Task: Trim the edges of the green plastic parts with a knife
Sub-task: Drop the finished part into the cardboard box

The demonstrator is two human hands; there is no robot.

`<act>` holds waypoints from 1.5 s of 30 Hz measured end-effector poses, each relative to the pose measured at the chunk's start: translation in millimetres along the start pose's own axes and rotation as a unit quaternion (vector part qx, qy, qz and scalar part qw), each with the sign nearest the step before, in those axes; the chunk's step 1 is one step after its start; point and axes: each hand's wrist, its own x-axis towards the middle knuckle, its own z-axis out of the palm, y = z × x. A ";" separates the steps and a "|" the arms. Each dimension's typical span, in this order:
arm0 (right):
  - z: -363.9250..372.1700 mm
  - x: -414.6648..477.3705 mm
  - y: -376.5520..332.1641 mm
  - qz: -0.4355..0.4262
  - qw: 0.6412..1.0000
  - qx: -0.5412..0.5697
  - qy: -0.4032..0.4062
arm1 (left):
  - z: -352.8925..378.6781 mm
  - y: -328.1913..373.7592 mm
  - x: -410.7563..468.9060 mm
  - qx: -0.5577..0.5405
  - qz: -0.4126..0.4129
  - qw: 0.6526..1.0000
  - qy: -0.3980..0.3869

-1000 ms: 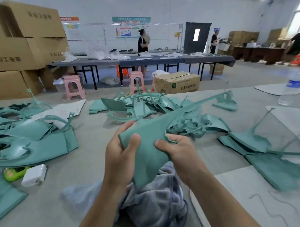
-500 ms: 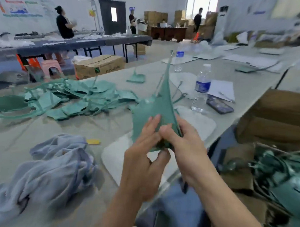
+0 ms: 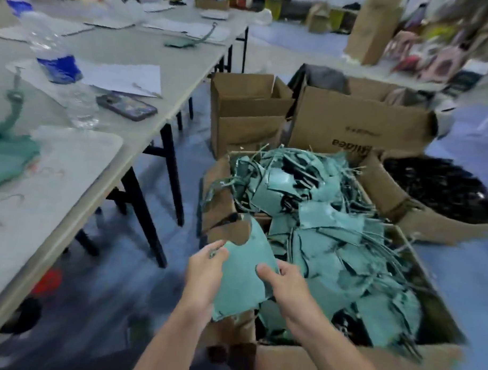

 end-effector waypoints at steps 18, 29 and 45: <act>-176.1 90.9 120.4 0.230 0.883 0.071 0.403 | 41.6 -20.6 28.6 0.036 -0.047 0.996 -0.068; -76.9 87.4 97.4 0.069 0.939 -0.115 0.316 | 5.1 -22.9 36.9 0.005 -0.020 1.000 -0.001; 233.1 9.3 -130.3 -0.193 0.966 0.080 -0.155 | -175.4 122.2 -16.6 0.045 0.220 0.953 0.204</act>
